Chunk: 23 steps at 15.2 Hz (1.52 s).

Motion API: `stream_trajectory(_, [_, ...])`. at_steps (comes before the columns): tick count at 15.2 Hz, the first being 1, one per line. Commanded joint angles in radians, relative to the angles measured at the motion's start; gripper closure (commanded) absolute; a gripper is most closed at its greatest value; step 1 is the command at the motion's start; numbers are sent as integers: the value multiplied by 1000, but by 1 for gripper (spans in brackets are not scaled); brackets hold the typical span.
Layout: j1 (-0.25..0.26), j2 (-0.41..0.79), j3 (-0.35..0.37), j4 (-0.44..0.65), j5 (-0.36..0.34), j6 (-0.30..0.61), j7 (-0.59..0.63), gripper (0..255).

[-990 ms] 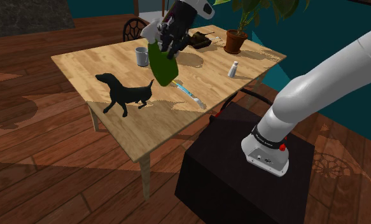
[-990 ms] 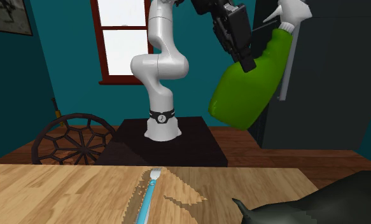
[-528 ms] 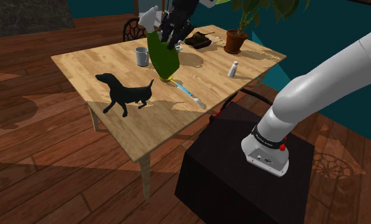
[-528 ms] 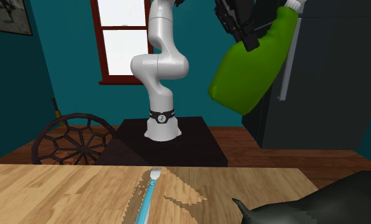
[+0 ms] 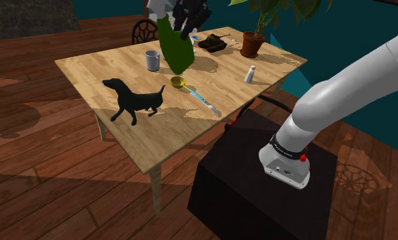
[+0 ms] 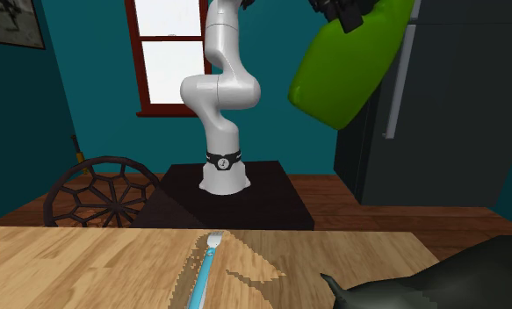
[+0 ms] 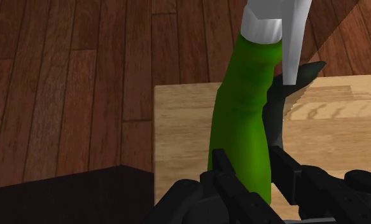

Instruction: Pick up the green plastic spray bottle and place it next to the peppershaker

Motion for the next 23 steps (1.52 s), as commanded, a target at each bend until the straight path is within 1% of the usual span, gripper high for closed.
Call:
stream_trajectory(1, [-2,7,-4,31,-6,-23,10,255])
stream_trajectory(7, [-5,15,-11,111,-17,-86,44,255])
stream_trajectory(15, [-71,-44,-165,70,-70,-211,-122,255])
stream_trajectory(23, [-139,-30,-318,103,-149,-327,-290,255])
